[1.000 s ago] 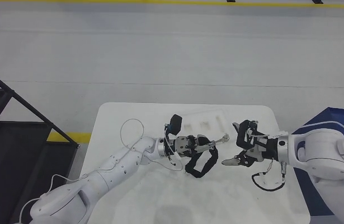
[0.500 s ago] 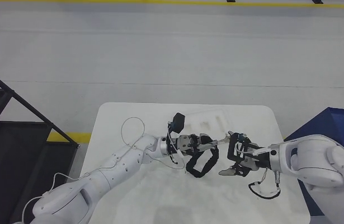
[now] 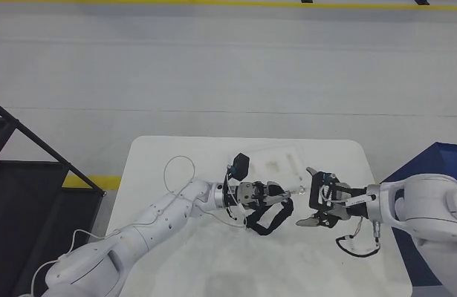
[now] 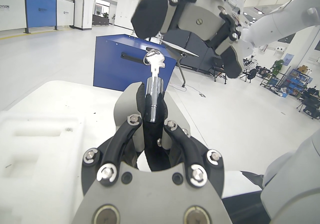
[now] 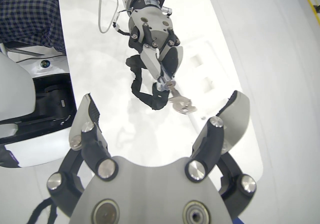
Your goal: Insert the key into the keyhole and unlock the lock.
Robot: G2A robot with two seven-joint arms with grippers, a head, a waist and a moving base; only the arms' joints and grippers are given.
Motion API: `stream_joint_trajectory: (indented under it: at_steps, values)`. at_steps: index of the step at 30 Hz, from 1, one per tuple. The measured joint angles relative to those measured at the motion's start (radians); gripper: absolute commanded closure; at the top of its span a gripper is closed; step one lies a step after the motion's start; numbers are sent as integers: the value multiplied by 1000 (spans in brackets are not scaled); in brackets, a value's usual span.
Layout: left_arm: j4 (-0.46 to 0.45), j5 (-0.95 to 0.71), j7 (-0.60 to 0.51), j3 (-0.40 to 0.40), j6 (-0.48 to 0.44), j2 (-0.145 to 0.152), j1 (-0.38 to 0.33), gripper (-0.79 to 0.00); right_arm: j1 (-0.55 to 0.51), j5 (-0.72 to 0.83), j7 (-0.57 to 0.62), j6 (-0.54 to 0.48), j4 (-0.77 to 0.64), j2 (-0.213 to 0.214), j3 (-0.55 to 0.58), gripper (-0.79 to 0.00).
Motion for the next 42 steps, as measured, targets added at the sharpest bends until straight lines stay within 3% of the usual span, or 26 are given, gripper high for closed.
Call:
stream_joint_trajectory:
  at_steps: [3,6,8,11,24,30,32,42]
  values:
    - [-7,-8,-1,11,0,6,-4,0,-13,-99,-59,-56,-13,1,19,-785]
    - [-14,-15,-4,19,0,13,-9,0,-28,-190,-110,-80,-32,-1,15,-560]
    - [-20,-21,-4,23,0,19,-11,0,-37,-246,-135,-83,-41,-2,5,-563]
    - [-27,-29,-6,29,0,27,-14,0,-44,-301,-141,-68,-44,-3,-11,-397]
    - [-50,-49,0,56,0,43,-20,0,-63,-457,-119,5,-107,-6,-50,-332]
    - [-53,-47,11,65,0,46,-22,0,-67,-458,-139,11,-123,-6,-48,-139]
    - [-53,-46,13,69,0,47,-25,0,-71,-457,-145,10,-125,-5,-44,0]
    - [-52,-42,22,87,0,48,-35,0,-76,-355,-180,32,-95,-5,-27,0]
